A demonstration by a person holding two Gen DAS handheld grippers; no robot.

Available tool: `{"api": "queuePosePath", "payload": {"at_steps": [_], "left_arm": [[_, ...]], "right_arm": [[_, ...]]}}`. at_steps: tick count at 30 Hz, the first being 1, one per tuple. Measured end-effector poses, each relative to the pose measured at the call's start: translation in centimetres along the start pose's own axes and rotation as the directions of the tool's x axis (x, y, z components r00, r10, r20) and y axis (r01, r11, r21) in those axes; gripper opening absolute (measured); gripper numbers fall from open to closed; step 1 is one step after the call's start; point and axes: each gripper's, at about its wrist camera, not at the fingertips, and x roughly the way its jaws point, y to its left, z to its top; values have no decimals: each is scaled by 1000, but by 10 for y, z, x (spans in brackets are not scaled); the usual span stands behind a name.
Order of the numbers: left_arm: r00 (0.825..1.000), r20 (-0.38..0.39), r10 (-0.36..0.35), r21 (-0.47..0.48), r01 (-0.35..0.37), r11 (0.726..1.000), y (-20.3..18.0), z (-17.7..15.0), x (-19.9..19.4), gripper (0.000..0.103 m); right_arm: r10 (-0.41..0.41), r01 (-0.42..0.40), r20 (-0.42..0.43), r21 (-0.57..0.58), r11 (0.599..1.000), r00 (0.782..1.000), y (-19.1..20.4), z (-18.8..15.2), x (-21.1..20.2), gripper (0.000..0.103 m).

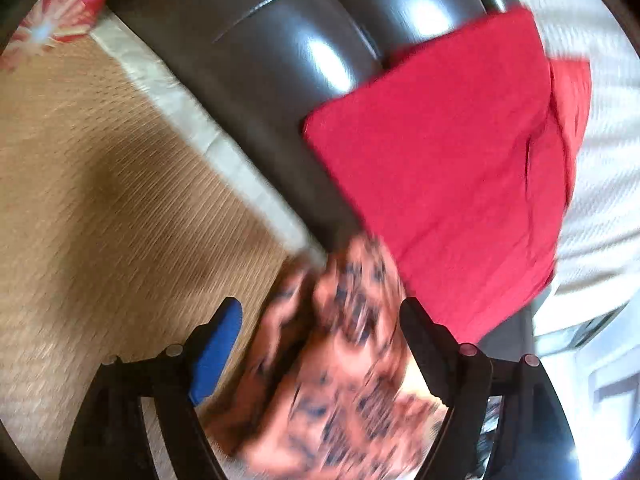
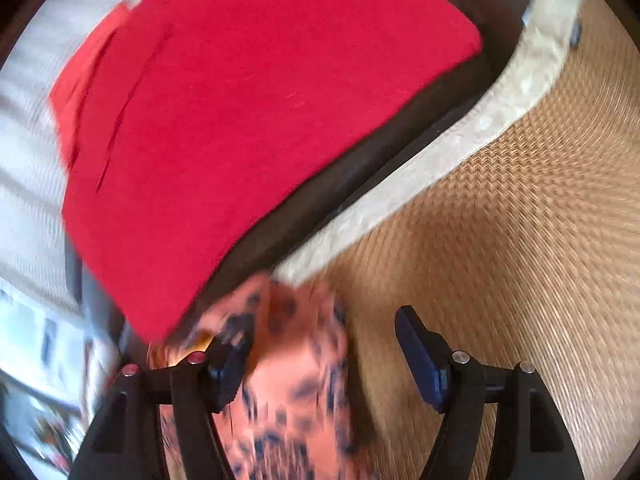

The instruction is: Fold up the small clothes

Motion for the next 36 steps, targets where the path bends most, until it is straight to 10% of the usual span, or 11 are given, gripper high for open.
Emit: {"api": "queuePosePath", "payload": {"at_steps": [7,13,17,20,24,28,36], "left_arm": [[973,51,227,226,-232,946,-28,-60,18,81],[880,88,467,403,-460,791,-40,-81,70,76],[845,112,523,516,-499,696,-43,-96,79,56],[818,111,564,587,-512,627,-48,-107,83,49],[804,101,587,616,-513,597,-49,-117,76,42],[786,122,606,673,-514,531,-44,-151,57,40],[792,106,601,711,-483,511,-11,-225,-11,40]], "right_arm": [[-126,130,94,-37,991,988,14,-47,-35,74],[-290,296,61,-271,916,955,58,-64,15,73],[-288,263,-98,-213,941,952,36,-79,50,72],[-357,325,-17,-380,866,934,51,-99,52,65],[-377,326,-26,-452,831,926,60,-112,53,43],[-430,346,-37,-535,771,902,74,-132,49,40],[-414,256,-168,-566,783,895,43,-183,-10,40]]}}
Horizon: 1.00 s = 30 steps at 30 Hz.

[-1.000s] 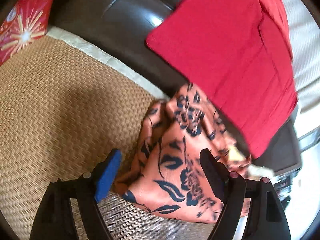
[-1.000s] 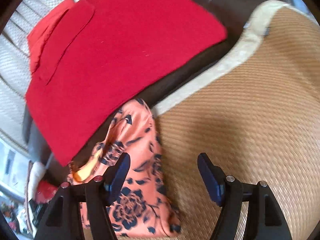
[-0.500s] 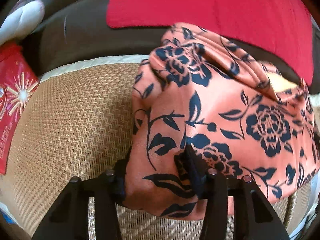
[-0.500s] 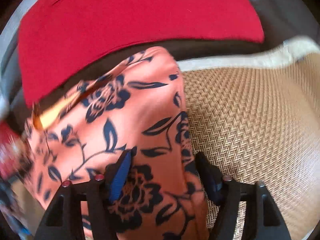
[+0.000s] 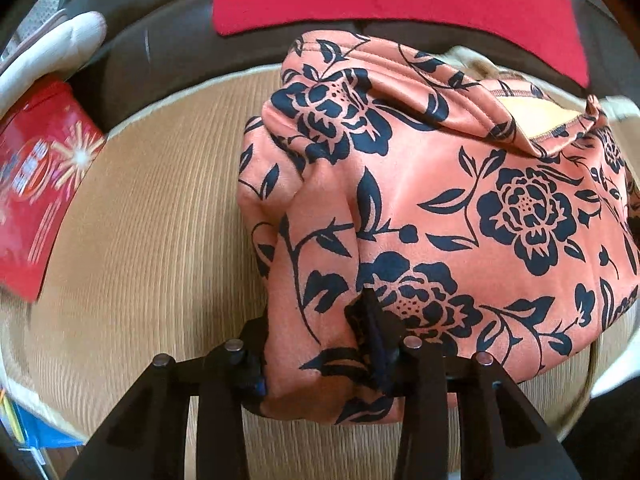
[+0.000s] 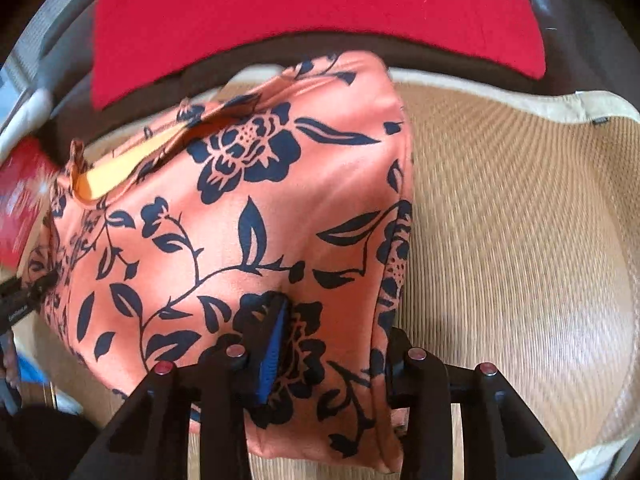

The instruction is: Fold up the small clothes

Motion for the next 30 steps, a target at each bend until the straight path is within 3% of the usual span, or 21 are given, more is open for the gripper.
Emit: {"api": "queuePosePath", "payload": {"at_steps": [2,5,7,9,11,13,15,19,21,24,25,27,28,29,30], "left_arm": [[1000,-8,-6,-4,6,1000,1,-19,-8,40],[998,-32,-60,-100,56,993,17,-31,-19,40],[998,0,-55,-157,54,986,30,-29,-35,40],[995,95,-33,-159,48,986,33,-25,-63,40],[982,176,-63,-135,88,987,24,-16,-83,40],[974,192,-123,-115,147,982,19,-7,-78,40],[966,191,-172,-92,192,977,1,4,-65,40],[970,138,-202,-117,219,969,-20,8,-24,40],[977,104,-185,-137,198,971,-16,3,-2,40],[972,138,-189,-155,210,965,-10,10,2,37],[971,161,-179,-152,204,967,-8,12,1,37],[976,166,-139,-158,165,973,-6,18,3,37],[975,170,-143,-161,171,972,-4,20,5,37],[974,176,-145,-161,174,971,-2,22,5,37],[973,182,-144,-160,174,972,1,25,5,35]], "right_arm": [[23,-23,-49,-11,1000,999,-2,-17,-6,40],[77,-76,-140,15,997,987,-9,-31,-13,41],[85,-77,-151,59,995,985,-15,-30,-25,42],[83,-78,-62,80,994,995,-17,-25,-51,44],[118,-123,72,66,990,990,-12,-19,-80,44],[219,-226,142,35,974,965,1,-13,-93,44],[355,-356,104,-4,934,929,30,-7,-82,44],[390,-386,16,-101,917,921,75,4,-46,43],[439,-440,-40,-79,894,898,87,8,-24,42],[514,-518,-103,-19,855,852,100,22,9,42],[531,-534,-94,0,846,842,101,32,19,41],[520,-519,-44,17,854,853,104,48,26,39],[510,-510,13,30,860,860,103,61,26,41],[513,-519,99,49,853,853,96,72,19,42],[516,-542,217,79,837,829,85,81,9,42]]}}
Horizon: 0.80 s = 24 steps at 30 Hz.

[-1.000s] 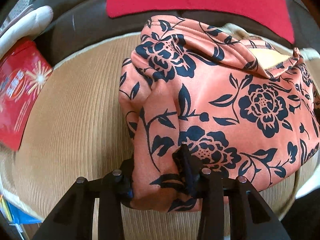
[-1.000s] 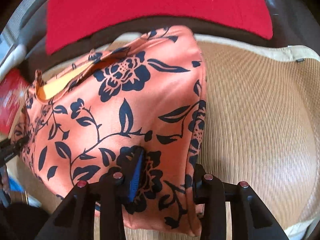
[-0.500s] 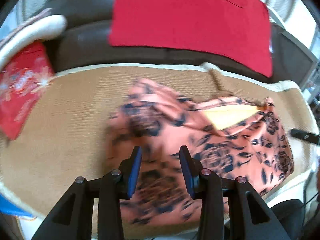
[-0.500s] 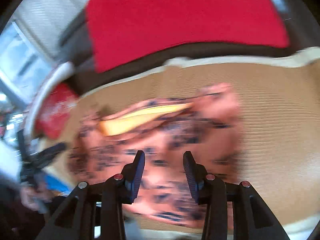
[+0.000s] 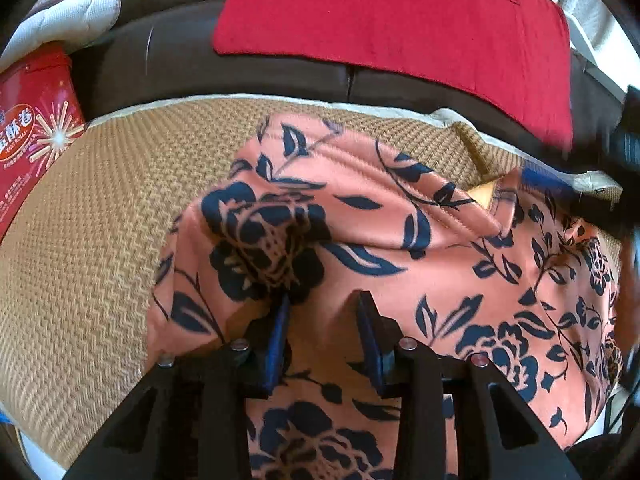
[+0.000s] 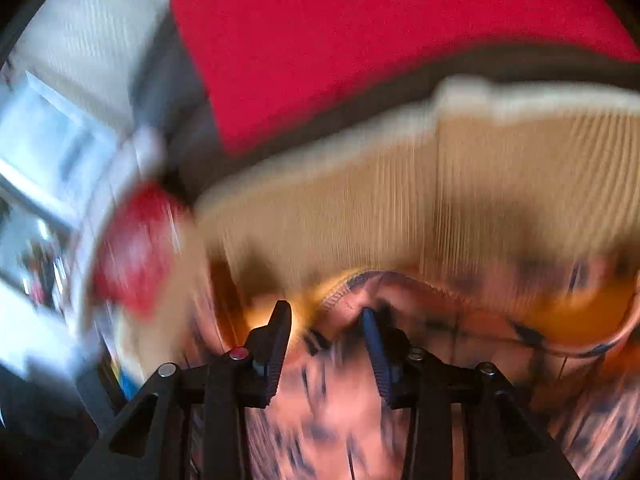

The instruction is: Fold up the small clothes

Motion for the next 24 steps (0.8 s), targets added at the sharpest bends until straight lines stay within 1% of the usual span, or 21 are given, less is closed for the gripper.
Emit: {"api": "queuePosePath", "payload": {"at_steps": [1,2,3,4,6,7,8,10,11,12,14,15,16,17,18,19,20,21,22,24], "left_arm": [[1000,4,0,-3,0,1000,3,1,-2,33],[1000,11,-1,-12,1,1000,8,3,-7,30],[1000,26,-1,-22,2,1000,14,4,-11,29],[999,43,6,-29,-5,1000,18,5,-15,29],[994,88,58,-47,-54,997,25,7,-24,29],[992,99,77,-62,-71,996,29,7,-26,29],[990,101,95,-84,-87,993,35,8,-27,29],[991,69,117,-146,-106,984,49,9,-23,29],[992,63,114,-165,-102,981,53,9,-23,29],[992,63,109,-179,-96,979,55,9,-23,29],[988,75,133,-169,-119,978,55,9,-26,29],[984,83,161,-159,-146,976,55,8,-29,29],[979,86,185,-152,-171,974,55,8,-29,29],[975,84,206,-148,-192,970,56,7,-28,29],[966,72,247,-146,-235,961,58,5,-26,30],[968,61,243,-155,-232,960,62,5,-23,31],[975,55,216,-176,-204,963,70,3,-25,31],[979,59,196,-188,-182,965,76,2,-28,33],[979,62,193,-183,-179,967,77,3,-29,35],[979,71,189,-173,-175,969,80,2,-32,36]], "right_arm": [[6,-11,110,43,999,994,-4,9,-14,42],[0,-10,150,62,998,989,-7,11,-20,44],[-7,-6,176,74,997,984,-8,13,-26,44],[-7,-3,174,57,998,985,-7,11,-31,44],[-3,5,129,-17,1000,992,1,-3,-34,44],[11,-7,102,-33,999,995,8,-11,-25,44],[52,-50,39,-54,997,998,14,-23,-22,44],[91,-94,-32,-96,991,995,23,-41,-16,44],[98,-107,-74,-129,986,992,32,-52,-9,44],[94,-113,-123,-157,981,988,39,-62,1,44],[74,-113,-201,-192,975,977,49,-74,24,44],[42,-91,-225,-213,973,973,53,-77,37,44],[-10,-48,-236,-241,969,972,57,-75,51,44],[-29,-29,-228,-247,969,973,58,-71,61,44],[-56,7,-194,-243,970,979,58,-62,68,44],[-92,57,-144,-230,971,985,55,-49,74,45],[-137,119,-81,-201,972,987,52,-35,81,45],[-158,149,-43,-163,975,986,47,-25,83,45],[-161,158,-22,-113,981,987,40,-16,85,45],[-115,115,-12,-25,993,993,31,-4,77,45]]}}
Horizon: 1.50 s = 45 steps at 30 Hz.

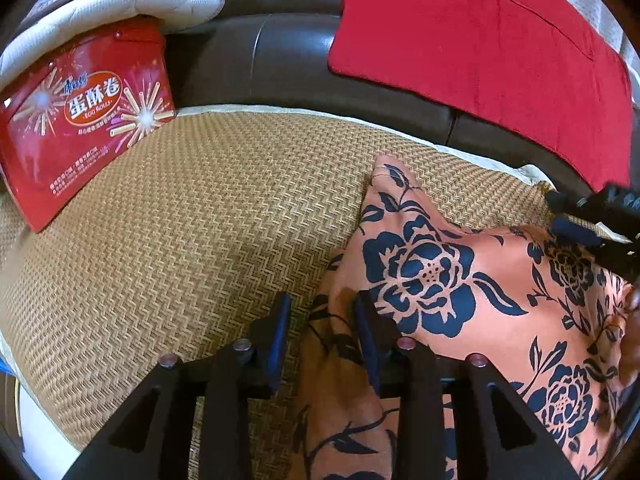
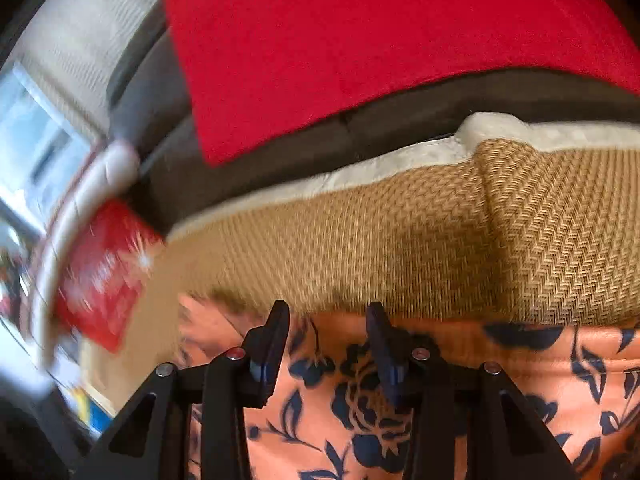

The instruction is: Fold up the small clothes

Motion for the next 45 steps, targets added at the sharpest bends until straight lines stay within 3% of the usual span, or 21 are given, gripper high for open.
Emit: {"api": "queuePosePath", "payload": {"at_steps": [2,7,8,10,11,12,14,16,19,23,27,30,34,36,39,41,43,45], "left_arm": [[1000,2,-18,-8,18,1000,7,1,-2,36],[995,47,-92,-17,93,996,12,3,-22,36],[993,62,-100,-4,100,995,9,3,-27,39],[987,104,-121,37,118,992,-1,0,-40,56],[984,118,-133,55,127,990,-7,-2,-45,71],[980,127,-154,78,145,986,-17,-5,-48,77],[973,120,-200,127,184,975,-41,-8,-48,77],[966,112,-233,196,208,958,-63,-16,-53,77],[967,108,-231,314,187,931,-104,-34,-63,79],[971,73,-229,426,177,887,-145,-51,-60,80],[987,-25,-158,485,150,862,-166,-66,-30,88],[985,-10,-170,425,158,891,-158,-67,-25,100],[976,-44,-214,323,217,921,-141,-70,-20,103],[980,-39,-194,335,196,922,-142,-76,-26,103],[986,-63,-156,303,168,938,-143,-83,-34,103],[984,-97,-147,266,168,949,-140,-85,-37,103],[983,-131,-126,256,157,954,-137,-87,-40,103],[982,-160,-98,271,140,953,-138,-90,-44,103]], "right_arm": [[36,-36,28,-13,999,999,-1,-2,-20,45],[0,8,85,-88,996,996,-13,-22,-87,45],[-16,25,105,-78,997,994,-20,-30,-105,46],[-54,62,153,-48,997,987,-39,-45,-142,47],[-71,78,168,-35,996,983,-48,-44,-157,50],[-97,100,189,-6,995,977,-63,-50,-176,51],[-123,107,204,86,990,971,-89,-61,-192,52],[-118,75,214,199,977,970,-117,-68,-202,52],[-94,18,262,281,960,961,-139,-68,-206,52],[-52,-37,290,295,955,956,-145,-56,-197,52],[-146,100,138,296,950,980,-156,-42,-155,56],[-161,123,141,248,961,977,-156,-34,-151,55],[-166,132,145,219,967,975,-149,-44,-165,55],[-219,196,187,137,971,957,-136,-54,-182,57],[-146,123,213,117,986,966,-124,-69,-202,57],[-96,67,195,152,986,976,-125,-82,-207,58],[-115,86,152,182,979,982,-129,-92,-202,59],[-147,132,53,220,966,988,-141,-101,-189,60]]}}
